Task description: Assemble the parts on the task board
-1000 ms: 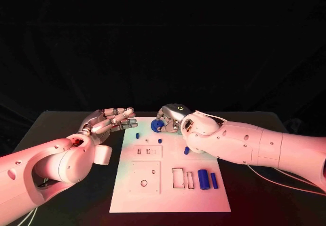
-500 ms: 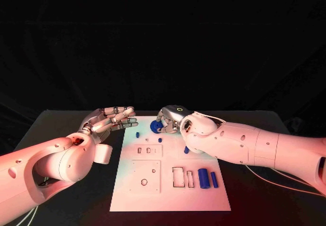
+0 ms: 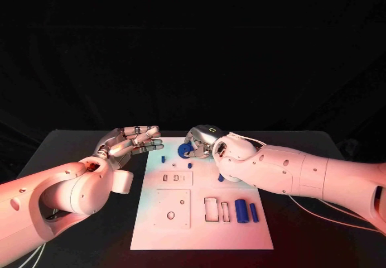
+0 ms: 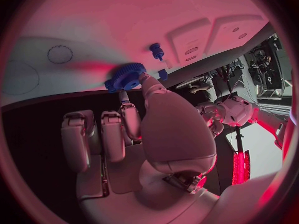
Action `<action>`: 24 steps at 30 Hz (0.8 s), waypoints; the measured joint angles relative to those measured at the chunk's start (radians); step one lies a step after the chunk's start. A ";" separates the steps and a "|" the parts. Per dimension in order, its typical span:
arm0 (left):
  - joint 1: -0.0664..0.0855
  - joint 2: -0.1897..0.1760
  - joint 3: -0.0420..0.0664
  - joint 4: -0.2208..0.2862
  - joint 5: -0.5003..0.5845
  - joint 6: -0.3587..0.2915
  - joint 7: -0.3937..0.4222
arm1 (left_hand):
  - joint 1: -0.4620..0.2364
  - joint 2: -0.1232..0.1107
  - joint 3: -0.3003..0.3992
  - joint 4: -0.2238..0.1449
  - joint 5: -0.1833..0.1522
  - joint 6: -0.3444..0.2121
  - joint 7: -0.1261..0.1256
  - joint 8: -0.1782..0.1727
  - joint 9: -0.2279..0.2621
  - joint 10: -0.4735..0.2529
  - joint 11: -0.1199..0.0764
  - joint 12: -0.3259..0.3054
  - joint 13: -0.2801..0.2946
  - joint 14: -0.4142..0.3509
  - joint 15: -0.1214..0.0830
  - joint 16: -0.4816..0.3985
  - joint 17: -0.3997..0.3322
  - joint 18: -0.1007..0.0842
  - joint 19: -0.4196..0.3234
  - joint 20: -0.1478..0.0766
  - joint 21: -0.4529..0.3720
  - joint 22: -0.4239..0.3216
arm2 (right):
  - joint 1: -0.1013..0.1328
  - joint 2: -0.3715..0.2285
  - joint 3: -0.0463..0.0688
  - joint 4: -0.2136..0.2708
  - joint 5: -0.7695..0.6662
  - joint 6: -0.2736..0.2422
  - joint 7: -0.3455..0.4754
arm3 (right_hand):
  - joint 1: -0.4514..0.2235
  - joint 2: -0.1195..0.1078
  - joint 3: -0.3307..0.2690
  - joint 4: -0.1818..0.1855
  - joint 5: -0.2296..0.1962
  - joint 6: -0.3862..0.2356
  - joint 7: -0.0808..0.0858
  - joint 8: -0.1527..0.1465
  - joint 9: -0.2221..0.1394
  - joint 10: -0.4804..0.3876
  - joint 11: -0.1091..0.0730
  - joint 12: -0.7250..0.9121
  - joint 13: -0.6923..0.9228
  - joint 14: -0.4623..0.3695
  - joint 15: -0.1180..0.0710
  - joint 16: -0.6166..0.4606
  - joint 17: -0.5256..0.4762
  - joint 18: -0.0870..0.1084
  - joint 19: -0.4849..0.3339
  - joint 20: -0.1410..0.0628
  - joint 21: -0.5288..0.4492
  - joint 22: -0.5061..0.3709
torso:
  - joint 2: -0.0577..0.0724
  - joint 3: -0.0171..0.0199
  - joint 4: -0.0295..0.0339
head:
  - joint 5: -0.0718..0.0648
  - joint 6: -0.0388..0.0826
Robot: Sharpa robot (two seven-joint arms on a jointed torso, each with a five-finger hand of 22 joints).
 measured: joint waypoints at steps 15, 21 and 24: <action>0.000 -0.002 0.000 -0.001 0.000 0.000 -0.001 | 0.000 0.000 0.003 -0.003 0.000 0.000 0.000 -0.005 0.000 0.000 0.000 0.000 0.000 0.000 0.000 -0.004 0.000 0.000 0.000 0.000 0.000 -0.001 | 0.001 -0.012 0.000 0.013 0.026 0.023 0.011 | -0.051 0.005 -0.032 0.026 0.033 0.012 -0.001 -0.002 0.003 0.000 0.000 0.005 0.001 0.000 0.000 0.000 0.000 0.000 0.004 0.003 0.000 0.000 | 0.000 -0.0001 0.0003 | 0.001 -0.001; 0.000 -0.002 0.000 -0.001 0.000 -0.001 -0.001 | 0.000 0.000 0.003 -0.003 0.000 0.000 0.000 -0.005 0.000 0.000 0.000 -0.006 0.000 0.000 0.000 -0.004 0.000 0.000 0.000 0.000 0.000 -0.002 | 0.000 -0.011 -0.001 -0.003 0.041 0.042 0.010 | -0.096 0.023 -0.042 0.067 0.045 0.015 -0.004 -0.002 0.004 0.000 0.000 0.005 0.001 0.000 0.000 0.000 0.000 0.000 0.004 0.003 0.000 0.000 | 0.000 0.0003 0.0000 | 0.001 0.000; 0.000 -0.001 0.000 -0.002 -0.001 -0.001 -0.002 | 0.000 0.000 0.003 -0.003 0.000 0.000 0.000 -0.005 0.000 0.000 0.000 -0.006 0.000 0.000 0.000 -0.004 0.000 0.000 0.000 0.000 0.000 -0.002 | 0.000 -0.011 -0.001 -0.006 0.045 0.047 0.008 | -0.096 0.023 -0.042 0.067 0.045 0.015 -0.004 -0.002 0.005 0.000 0.000 0.005 0.001 0.000 0.000 0.000 0.000 0.000 0.004 0.003 0.000 0.000 | 0.000 0.0004 0.0001 | 0.000 0.000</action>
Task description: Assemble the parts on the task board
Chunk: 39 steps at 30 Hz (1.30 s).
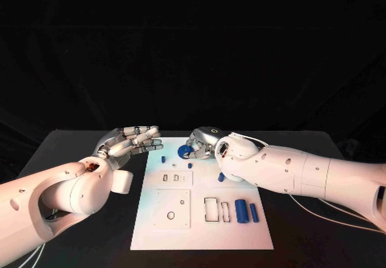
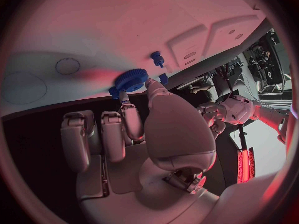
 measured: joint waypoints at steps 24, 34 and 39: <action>0.000 -0.014 0.000 -0.004 -0.001 0.000 -0.002 | 0.004 0.004 -0.003 -0.003 0.000 0.000 0.000 -0.003 0.000 0.000 0.000 0.000 0.000 0.004 0.004 0.000 0.000 0.000 0.007 0.000 -0.004 0.000 | 0.051 -0.386 0.005 0.280 0.128 -0.067 0.074 | 0.086 -0.038 -0.008 -0.054 0.025 0.015 -0.008 -0.005 0.001 -0.021 -0.014 -0.027 -0.002 0.000 0.000 -0.024 0.001 0.000 0.000 0.000 -0.043 0.001 | -0.001 0.0015 -0.0190 | -0.013 0.014; 0.000 -0.014 0.000 -0.017 -0.001 0.000 -0.002 | 0.004 0.004 -0.003 -0.003 0.000 0.000 0.000 -0.003 0.000 0.000 0.000 0.000 0.000 0.004 0.003 0.000 0.000 0.000 0.007 0.000 -0.004 -0.001 | 0.034 -0.479 0.001 0.260 0.216 -0.042 0.195 | 0.106 -0.048 -0.025 -0.070 0.021 0.011 -0.009 -0.015 0.000 -0.036 -0.011 -0.043 -0.022 0.000 0.000 -0.035 0.001 0.000 0.000 0.000 -0.061 0.001 | -0.001 0.0102 -0.0365 | -0.026 0.018; 0.000 -0.012 0.000 -0.021 -0.001 0.001 -0.002 | 0.004 0.004 -0.003 -0.003 0.000 0.000 0.000 -0.003 0.000 0.000 0.000 0.000 0.000 0.004 0.003 0.000 0.000 0.000 0.007 0.000 -0.004 -0.001 | 0.013 -0.480 -0.001 0.222 0.229 -0.035 0.220 | 0.114 -0.048 -0.033 -0.072 0.021 0.005 -0.005 -0.019 -0.002 -0.036 -0.011 -0.048 -0.024 0.000 0.000 -0.035 0.001 0.000 0.000 0.000 -0.061 0.000 | -0.001 0.0134 -0.0383 | -0.028 0.015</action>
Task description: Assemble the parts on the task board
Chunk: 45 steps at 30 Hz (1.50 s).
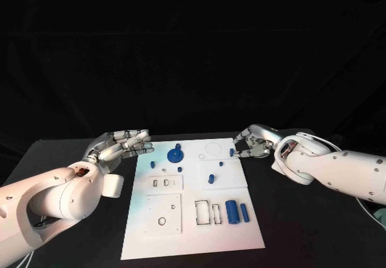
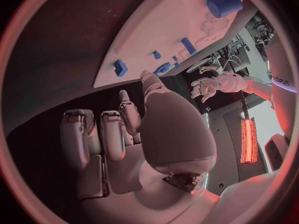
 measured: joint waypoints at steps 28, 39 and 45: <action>0.000 0.002 0.000 -0.006 0.000 0.001 0.000 | 0.000 0.000 0.000 0.000 0.000 0.000 0.000 0.000 0.000 0.000 0.000 0.000 0.000 0.000 0.000 -0.005 0.000 0.000 0.000 0.000 0.000 0.000 | -0.036 0.095 0.000 -0.133 0.020 -0.003 0.031 | 0.054 0.049 0.007 -0.013 0.005 0.027 -0.009 0.012 0.005 0.015 -0.007 0.019 0.025 0.000 0.000 0.000 0.000 0.000 0.000 0.000 0.004 0.000 | -0.001 -0.0028 -0.0003 | 0.004 -0.005; 0.000 0.001 0.000 -0.006 0.000 0.001 0.000 | 0.000 0.000 0.000 0.000 0.000 0.000 0.000 0.000 0.000 0.000 0.000 0.000 0.000 0.000 0.000 -0.005 0.000 0.000 0.000 0.000 0.000 -0.001 | -0.036 0.109 0.001 -0.143 0.021 -0.002 0.033 | 0.075 0.070 0.031 -0.028 -0.021 0.047 -0.014 0.016 0.006 0.022 -0.014 0.024 0.026 0.000 -0.007 0.000 0.000 0.000 -0.004 -0.004 0.008 -0.001 | -0.001 -0.0031 -0.0008 | 0.004 -0.007; 0.000 0.001 0.000 -0.005 0.000 0.001 -0.001 | 0.000 0.000 0.000 0.000 0.000 0.000 0.000 0.000 0.000 0.000 0.000 0.000 0.000 0.000 0.000 -0.005 0.000 0.000 0.000 0.000 0.000 -0.001 | -0.036 0.113 0.001 -0.148 0.022 0.002 0.033 | 0.083 0.078 0.046 -0.032 -0.031 0.060 -0.021 0.020 0.007 0.026 -0.018 0.028 0.026 -0.002 -0.012 0.000 0.000 0.000 0.000 -0.008 0.008 -0.001 | -0.001 -0.0031 -0.0008 | 0.004 -0.009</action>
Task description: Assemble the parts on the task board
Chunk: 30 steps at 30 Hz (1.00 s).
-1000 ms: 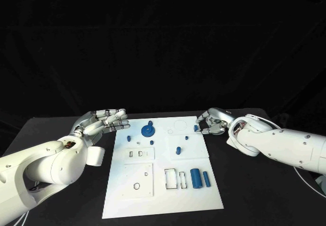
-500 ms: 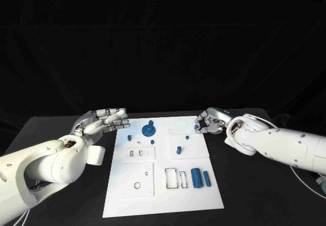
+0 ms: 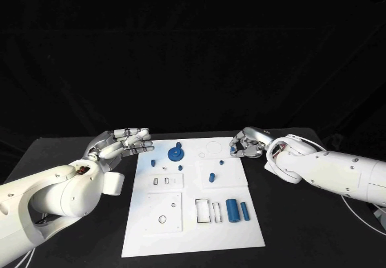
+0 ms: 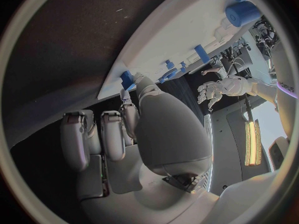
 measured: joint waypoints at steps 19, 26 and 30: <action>0.000 -0.001 0.000 0.001 0.000 0.000 -0.003 | 0.000 0.000 0.000 0.000 0.000 0.000 0.000 0.000 0.000 0.000 0.000 -0.005 0.000 0.000 0.000 0.000 0.000 0.000 0.000 0.000 0.000 0.000 | -0.001 0.001 0.000 -0.006 -0.001 0.020 -0.005 | 0.001 0.001 0.001 -0.001 -0.007 0.000 0.000 0.004 0.000 0.000 0.000 0.000 -0.001 0.002 -0.002 0.000 0.000 0.000 -0.004 -0.004 0.000 0.001 | 0.000 0.0005 -0.0004 | 0.002 -0.006; 0.000 -0.001 0.000 0.000 0.000 0.000 -0.005 | 0.000 0.000 0.000 0.000 0.000 0.000 0.000 0.000 0.000 0.000 0.000 -0.005 0.000 0.000 0.000 0.000 0.000 0.000 0.000 0.000 0.000 0.000 | -0.001 0.002 0.000 -0.006 -0.002 0.021 -0.008 | 0.001 0.001 0.015 -0.001 -0.011 0.022 -0.009 0.012 0.003 0.006 -0.006 0.005 0.000 0.002 -0.002 0.000 0.000 0.000 -0.003 -0.004 0.000 0.001 | 0.000 0.0005 -0.0004 | 0.001 -0.008; 0.000 -0.001 0.000 0.001 0.000 0.000 -0.005 | 0.000 0.000 0.000 0.000 0.000 0.000 0.000 0.000 0.000 0.000 0.000 -0.005 0.000 0.000 0.000 0.000 0.000 0.000 0.000 0.000 0.000 0.000 | -0.001 0.002 0.000 -0.005 0.001 0.018 -0.008 | 0.006 0.007 0.039 -0.002 -0.019 0.050 -0.018 0.028 0.006 0.016 -0.016 0.012 0.001 0.002 -0.013 0.004 0.000 0.000 -0.004 -0.011 0.009 0.001 | 0.000 0.0005 -0.0004 | 0.001 -0.008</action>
